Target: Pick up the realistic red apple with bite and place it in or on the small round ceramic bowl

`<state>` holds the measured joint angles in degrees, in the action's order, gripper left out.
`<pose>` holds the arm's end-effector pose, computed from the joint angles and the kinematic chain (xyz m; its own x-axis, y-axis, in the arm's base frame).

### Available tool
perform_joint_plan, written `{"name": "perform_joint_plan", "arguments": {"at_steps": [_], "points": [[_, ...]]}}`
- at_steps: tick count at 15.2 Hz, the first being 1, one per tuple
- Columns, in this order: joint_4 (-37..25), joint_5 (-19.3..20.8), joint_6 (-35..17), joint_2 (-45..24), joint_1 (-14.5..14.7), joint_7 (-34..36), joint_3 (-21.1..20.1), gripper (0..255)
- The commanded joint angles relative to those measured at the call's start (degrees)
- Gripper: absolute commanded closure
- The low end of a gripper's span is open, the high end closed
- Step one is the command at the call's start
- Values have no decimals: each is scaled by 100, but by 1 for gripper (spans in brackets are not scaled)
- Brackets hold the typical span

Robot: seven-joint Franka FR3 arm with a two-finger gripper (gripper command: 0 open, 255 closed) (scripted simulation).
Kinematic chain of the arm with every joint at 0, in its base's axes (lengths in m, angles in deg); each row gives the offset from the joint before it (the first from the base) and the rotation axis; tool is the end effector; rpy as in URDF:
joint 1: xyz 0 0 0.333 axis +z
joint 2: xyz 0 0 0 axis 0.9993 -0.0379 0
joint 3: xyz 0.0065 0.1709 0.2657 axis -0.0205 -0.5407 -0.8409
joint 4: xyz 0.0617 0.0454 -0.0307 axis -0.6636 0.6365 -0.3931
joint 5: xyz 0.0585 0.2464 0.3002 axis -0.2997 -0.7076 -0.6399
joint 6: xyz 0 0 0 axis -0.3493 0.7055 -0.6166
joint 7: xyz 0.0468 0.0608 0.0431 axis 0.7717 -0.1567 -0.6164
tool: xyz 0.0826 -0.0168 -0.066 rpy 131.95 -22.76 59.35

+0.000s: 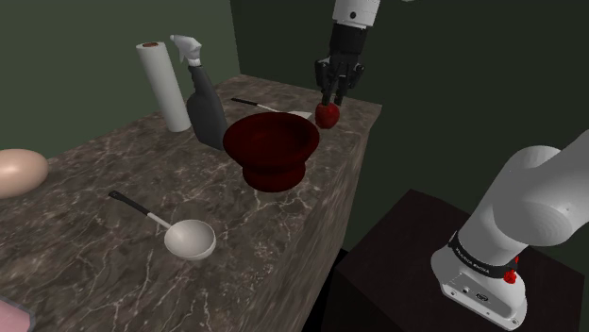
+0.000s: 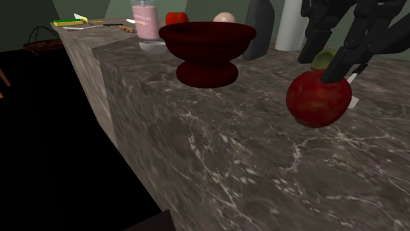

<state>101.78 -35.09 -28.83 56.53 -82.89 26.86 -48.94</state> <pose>0.4283 0.0756 0.5686 0.9738 -0.2269 -0.0171 -0.2256 -0.9532 -0.2013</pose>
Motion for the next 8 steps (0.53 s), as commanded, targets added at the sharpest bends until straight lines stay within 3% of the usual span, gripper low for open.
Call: {"name": "perform_joint_plan", "arguments": {"at_steps": [1,8], "points": [[-121,9,114,-7,-3,18,6,255],[-717,36,635,-73,-6,112,27,255]]}}
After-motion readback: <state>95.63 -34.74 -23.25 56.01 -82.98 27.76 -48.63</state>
